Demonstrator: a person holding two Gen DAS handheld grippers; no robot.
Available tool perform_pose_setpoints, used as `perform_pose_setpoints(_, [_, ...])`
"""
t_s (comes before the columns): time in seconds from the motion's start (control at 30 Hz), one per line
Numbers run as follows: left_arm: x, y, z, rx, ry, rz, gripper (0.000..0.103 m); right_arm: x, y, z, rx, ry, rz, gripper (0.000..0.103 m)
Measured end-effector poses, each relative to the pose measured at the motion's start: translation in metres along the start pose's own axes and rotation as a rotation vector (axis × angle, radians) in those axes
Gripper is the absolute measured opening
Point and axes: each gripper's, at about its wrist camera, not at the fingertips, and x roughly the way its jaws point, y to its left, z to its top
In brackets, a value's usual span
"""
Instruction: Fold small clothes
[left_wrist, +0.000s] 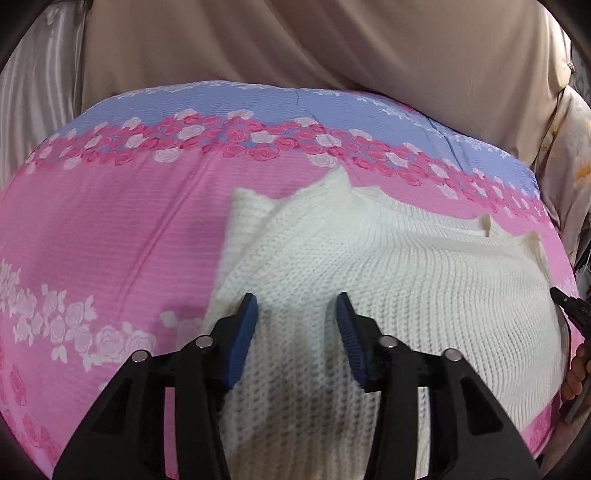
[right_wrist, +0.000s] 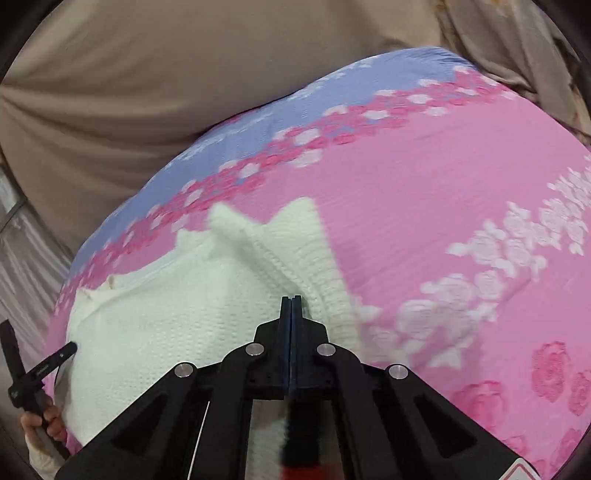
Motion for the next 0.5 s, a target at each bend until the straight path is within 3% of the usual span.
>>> perform_pose_setpoints(0.03, [-0.004,-0.002,0.002,-0.015,0.000,0.003,0.042,-0.006,0.002,0.000,0.014,-0.010,-0.027,0.004])
perform_pose_setpoints(0.07, [-0.008,-0.007,0.007,-0.025,-0.009,-0.009,0.042,-0.010,0.010,0.002,0.000,-0.029,-0.073,0.022])
perform_pose_setpoints(0.1, [-0.012,-0.013,0.013,-0.023,-0.028,-0.024,0.045,-0.012,0.021,0.005,-0.030,-0.052,-0.076,0.024])
perform_pose_setpoints(0.13, [-0.015,-0.019,0.021,-0.016,-0.052,-0.026,0.056,-0.012,0.031,0.011,-0.048,-0.063,-0.054,0.025])
perform_pose_setpoints(0.17, [-0.015,-0.024,0.032,-0.009,-0.075,-0.011,0.065,-0.010,0.040,0.017,-0.057,-0.068,-0.028,0.037])
perform_pose_setpoints(0.2, [-0.012,-0.026,0.043,-0.009,-0.098,0.015,0.081,-0.005,0.049,0.024,-0.073,-0.070,-0.014,0.050])
perform_pose_setpoints(0.27, [0.004,-0.026,0.061,-0.012,-0.089,0.034,0.085,0.015,0.065,0.034,-0.131,-0.057,-0.035,0.057])
perform_pose_setpoints(0.37, [0.047,-0.014,0.075,-0.084,0.026,-0.008,0.085,0.053,0.071,0.047,-0.164,0.017,-0.071,0.057])
perform_pose_setpoints(0.43, [0.058,-0.011,0.073,-0.100,0.036,0.025,0.079,0.069,0.074,0.049,-0.179,0.041,-0.099,0.057])
perform_pose_setpoints(0.47, [0.058,-0.013,0.073,-0.085,0.020,0.047,0.074,0.072,0.078,0.049,-0.194,0.042,-0.106,0.043])
perform_pose_setpoints(0.5, [0.055,-0.017,0.073,-0.057,0.007,0.062,0.056,0.072,0.081,0.050,-0.209,0.038,-0.108,0.007])
